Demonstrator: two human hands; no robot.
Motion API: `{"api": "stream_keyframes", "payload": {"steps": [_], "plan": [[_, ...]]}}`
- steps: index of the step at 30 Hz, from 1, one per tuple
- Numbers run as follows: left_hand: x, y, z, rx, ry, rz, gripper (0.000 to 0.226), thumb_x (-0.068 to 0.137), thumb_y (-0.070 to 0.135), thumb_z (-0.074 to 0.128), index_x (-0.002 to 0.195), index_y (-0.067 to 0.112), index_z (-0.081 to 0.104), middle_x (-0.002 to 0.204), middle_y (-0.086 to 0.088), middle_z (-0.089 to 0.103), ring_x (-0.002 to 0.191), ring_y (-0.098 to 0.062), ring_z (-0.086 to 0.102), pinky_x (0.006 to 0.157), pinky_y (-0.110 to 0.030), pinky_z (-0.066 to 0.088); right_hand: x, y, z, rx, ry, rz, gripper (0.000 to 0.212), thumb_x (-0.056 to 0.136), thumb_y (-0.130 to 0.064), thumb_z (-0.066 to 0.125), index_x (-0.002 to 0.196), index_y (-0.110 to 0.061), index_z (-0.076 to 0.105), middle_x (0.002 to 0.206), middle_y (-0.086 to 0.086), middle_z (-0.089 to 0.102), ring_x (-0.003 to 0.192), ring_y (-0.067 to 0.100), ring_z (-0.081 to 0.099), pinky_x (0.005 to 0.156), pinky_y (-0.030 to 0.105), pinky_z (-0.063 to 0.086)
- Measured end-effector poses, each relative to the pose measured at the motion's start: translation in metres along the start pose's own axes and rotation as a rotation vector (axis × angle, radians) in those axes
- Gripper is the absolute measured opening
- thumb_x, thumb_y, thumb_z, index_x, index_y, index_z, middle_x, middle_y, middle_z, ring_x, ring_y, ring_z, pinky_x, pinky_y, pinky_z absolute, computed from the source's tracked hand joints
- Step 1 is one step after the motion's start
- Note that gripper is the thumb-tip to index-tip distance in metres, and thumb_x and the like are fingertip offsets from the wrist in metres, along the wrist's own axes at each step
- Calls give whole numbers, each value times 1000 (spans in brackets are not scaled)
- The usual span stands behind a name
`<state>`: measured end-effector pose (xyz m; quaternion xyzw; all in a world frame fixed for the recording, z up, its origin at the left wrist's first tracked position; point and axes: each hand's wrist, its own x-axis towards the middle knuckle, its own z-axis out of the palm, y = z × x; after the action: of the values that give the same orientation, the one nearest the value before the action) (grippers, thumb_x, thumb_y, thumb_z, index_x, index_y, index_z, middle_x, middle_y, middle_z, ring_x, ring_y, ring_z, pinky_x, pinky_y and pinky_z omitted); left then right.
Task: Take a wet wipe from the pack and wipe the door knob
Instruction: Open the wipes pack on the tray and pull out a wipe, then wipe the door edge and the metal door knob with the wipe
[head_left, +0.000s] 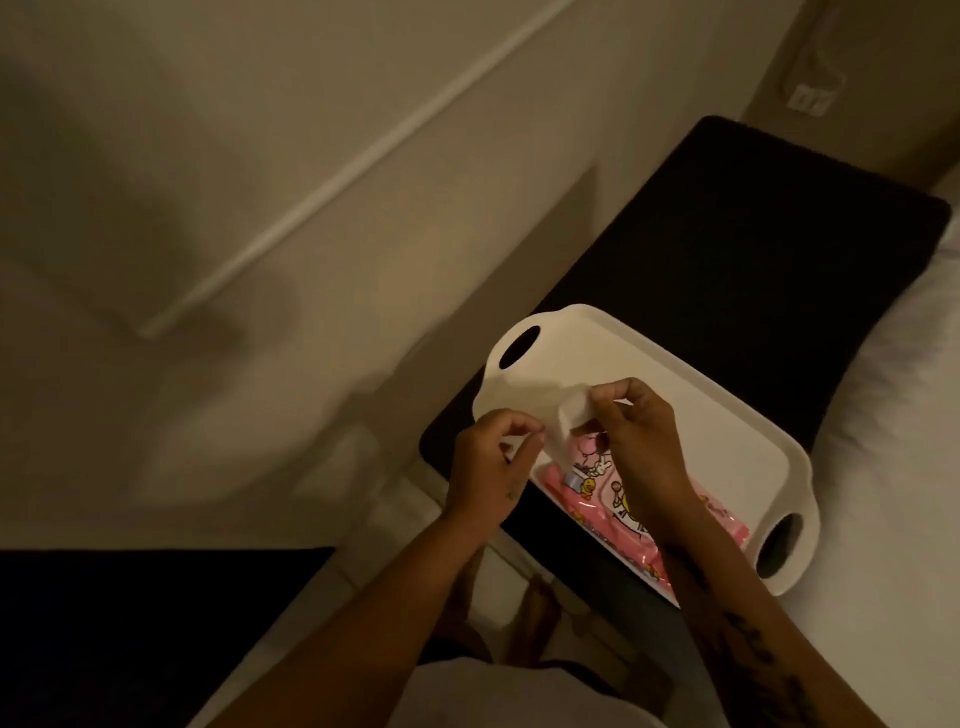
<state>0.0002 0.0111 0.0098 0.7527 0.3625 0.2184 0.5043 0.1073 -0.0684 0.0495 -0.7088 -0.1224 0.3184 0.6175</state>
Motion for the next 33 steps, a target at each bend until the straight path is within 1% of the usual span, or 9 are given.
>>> {"api": "stream_keyframes", "payload": {"steps": [6, 8, 12, 16, 18, 24, 27, 30, 33], "plan": [[-24, 3, -37, -66, 68, -83, 39, 68, 18, 78, 103, 19, 61, 104, 6, 62, 99, -8, 58, 76, -9, 47, -14, -10, 46, -28, -84, -8, 11, 90, -7, 47, 87, -2, 56, 78, -1, 61, 53, 1, 59, 47, 9, 43], [-33, 2, -52, -21, 141, -55, 45, 64, 24, 81, 102, 20, 59, 105, 6, 62, 100, -9, 57, 78, -13, 48, -25, -17, 64, -26, -121, -9, 10, 90, -8, 47, 88, -3, 55, 75, 0, 62, 53, 1, 58, 45, 9, 42], [-49, -2, -95, 108, 346, 44, 25, 70, 23, 74, 90, 15, 60, 99, -2, 67, 92, -15, 61, 74, -33, 53, -53, -33, 102, -13, -200, -53, 7, 89, -7, 50, 85, -5, 55, 73, 2, 62, 53, 3, 57, 46, 10, 42], [-76, -9, -150, 130, 441, 147, 20, 76, 29, 69, 90, 20, 59, 101, 3, 66, 91, -8, 59, 70, -12, 45, -92, -40, 148, 13, -302, -128, 4, 87, -7, 54, 85, -5, 56, 74, 7, 63, 62, 12, 59, 60, 25, 49], [-94, -14, -180, 124, 476, 154, 30, 72, 39, 67, 97, 25, 56, 102, 8, 64, 92, -1, 56, 69, -3, 40, -116, -43, 176, 33, -342, -156, 6, 86, -5, 55, 85, -10, 56, 71, 5, 64, 58, 9, 59, 54, 21, 49], [-152, -26, -264, 79, 629, 175, 23, 82, 36, 52, 86, 16, 63, 90, 10, 67, 83, -4, 60, 68, -23, 51, -183, -42, 245, -32, -468, -283, 16, 85, -8, 57, 90, -23, 59, 56, -3, 66, 57, 6, 59, 58, 16, 47], [-185, -31, -298, -7, 622, 148, 26, 80, 37, 52, 85, 16, 66, 85, 16, 64, 80, -4, 62, 66, -21, 52, -213, -41, 269, -9, -518, -328, 13, 84, -5, 57, 90, -16, 60, 59, 4, 64, 53, 3, 57, 54, 11, 45], [-216, -30, -331, -133, 560, 100, 17, 84, 24, 59, 86, 10, 68, 81, 5, 66, 75, -4, 63, 66, -17, 51, -238, -42, 289, 14, -573, -356, 11, 84, -5, 58, 87, -15, 61, 55, -2, 65, 53, 2, 58, 53, 8, 44], [-239, -13, -365, -216, 475, 66, 14, 89, 12, 54, 85, 11, 67, 80, -3, 65, 77, -11, 61, 73, -24, 49, -258, -51, 306, 45, -655, -409, 6, 84, -9, 59, 89, -12, 62, 62, -3, 70, 63, 6, 63, 60, 8, 45]]}}
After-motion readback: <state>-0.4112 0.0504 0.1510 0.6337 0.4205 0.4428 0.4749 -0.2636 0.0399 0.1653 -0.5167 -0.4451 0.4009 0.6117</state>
